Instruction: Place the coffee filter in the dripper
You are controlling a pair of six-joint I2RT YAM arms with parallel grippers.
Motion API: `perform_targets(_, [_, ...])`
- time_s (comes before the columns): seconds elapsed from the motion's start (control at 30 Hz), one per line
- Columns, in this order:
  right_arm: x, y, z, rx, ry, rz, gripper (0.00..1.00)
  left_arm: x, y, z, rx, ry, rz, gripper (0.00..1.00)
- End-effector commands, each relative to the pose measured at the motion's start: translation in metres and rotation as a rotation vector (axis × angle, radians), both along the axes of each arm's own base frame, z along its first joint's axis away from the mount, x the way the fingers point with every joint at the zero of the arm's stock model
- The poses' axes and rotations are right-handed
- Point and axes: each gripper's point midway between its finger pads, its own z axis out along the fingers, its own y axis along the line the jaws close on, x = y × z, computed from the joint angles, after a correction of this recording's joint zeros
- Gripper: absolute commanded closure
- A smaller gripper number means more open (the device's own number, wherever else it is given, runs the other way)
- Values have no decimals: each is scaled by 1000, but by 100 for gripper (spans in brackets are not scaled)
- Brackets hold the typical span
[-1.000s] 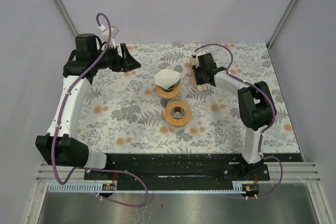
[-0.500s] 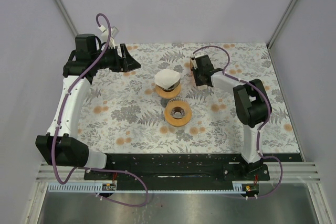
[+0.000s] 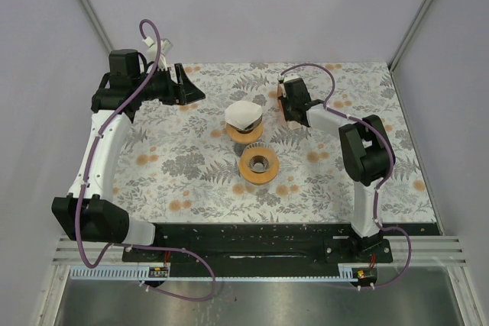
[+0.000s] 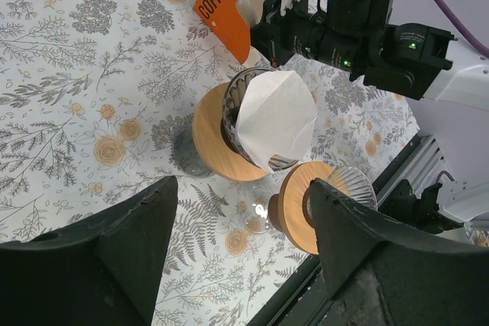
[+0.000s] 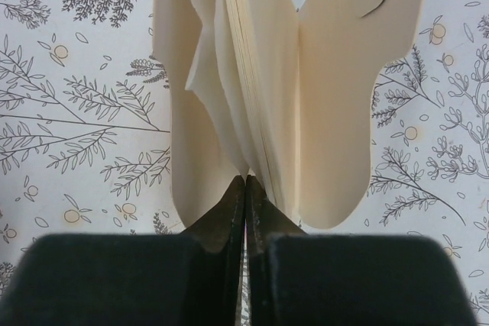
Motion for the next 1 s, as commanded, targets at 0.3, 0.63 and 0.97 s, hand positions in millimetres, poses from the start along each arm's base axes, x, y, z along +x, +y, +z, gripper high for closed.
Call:
perform_targets(0.3, [-31,1,86,29,-145,71,100,3,-2,15,-26,-63,-20,27])
perform_targets(0.63, [-80,-12,148,29,-190,165,100,2,-2,17,-31,-66,-25,27])
perform_targets(0.97, [-135,-13,245,-50,-351,377,100,-5,-6,26,-43,-88,-53,27])
